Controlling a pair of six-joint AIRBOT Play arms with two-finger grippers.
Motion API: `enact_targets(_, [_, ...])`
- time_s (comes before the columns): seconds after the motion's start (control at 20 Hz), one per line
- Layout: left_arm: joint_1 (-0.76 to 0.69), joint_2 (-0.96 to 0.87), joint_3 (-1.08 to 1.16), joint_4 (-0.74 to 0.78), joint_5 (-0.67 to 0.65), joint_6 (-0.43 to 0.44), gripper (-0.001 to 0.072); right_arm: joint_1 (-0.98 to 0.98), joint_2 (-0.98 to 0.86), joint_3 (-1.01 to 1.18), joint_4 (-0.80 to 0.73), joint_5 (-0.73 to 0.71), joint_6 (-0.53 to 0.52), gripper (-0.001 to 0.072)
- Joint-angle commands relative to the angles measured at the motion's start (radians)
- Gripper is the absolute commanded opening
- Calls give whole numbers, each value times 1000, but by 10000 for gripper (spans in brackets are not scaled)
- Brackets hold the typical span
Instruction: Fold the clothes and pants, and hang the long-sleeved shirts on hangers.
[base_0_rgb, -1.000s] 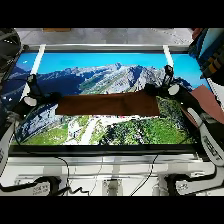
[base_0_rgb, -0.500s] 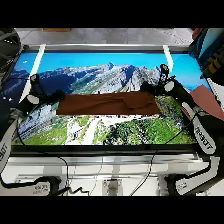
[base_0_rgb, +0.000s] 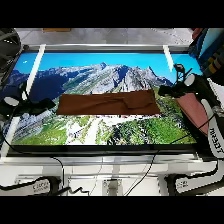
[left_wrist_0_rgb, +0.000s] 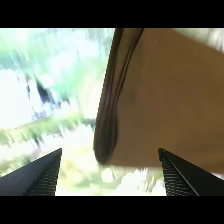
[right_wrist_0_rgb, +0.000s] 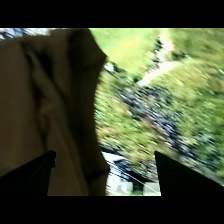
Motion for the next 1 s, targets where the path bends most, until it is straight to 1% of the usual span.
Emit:
enact_targets(0.0, [33,-67,1,-71,-113,65,700,-35,10,5,-23,66,-19,682])
enact_targets(0.1, [27,-113,1,-196,-77,115,699,-33,10,5,14,65,-19,681])
enact_targets(0.15, [24,-135,1,-243,-58,125,699,-33,10,5,62,72,-19,681])
enact_targets(0.2, [18,-158,1,-283,-46,153,699,-31,10,5,111,76,-20,681])
enact_targets(0.35, [-18,-206,1,-371,-29,246,697,3,10,5,241,69,-88,680])
enact_targets(0.4, [-36,-213,1,-379,7,250,695,27,10,5,256,62,-101,680])
enact_targets(0.5, [-77,-215,1,-383,124,246,695,94,10,5,257,18,-109,680])
enact_targets(0.55, [-96,-215,1,-398,182,246,665,128,10,5,258,-23,-109,678])
enact_targets(0.6, [-116,-214,1,-423,235,246,495,166,10,5,257,-80,-109,599])
enact_targets(0.65, [-130,-213,1,-444,264,247,305,201,10,5,256,-142,-109,443])
enact_targets(0.7, [-140,-211,6,-448,268,247,115,238,10,5,254,-211,-109,228])
enact_targets(0.75, [-148,-205,14,-444,256,248,13,272,10,5,254,-270,-108,4])
enact_targets(0.85, [-147,-172,32,-425,220,251,13,340,10,5,247,-357,-108,9])
enact_targets(0.95, [-147,-106,52,-334,178,251,12,406,8,5,202,-375,-103,7])
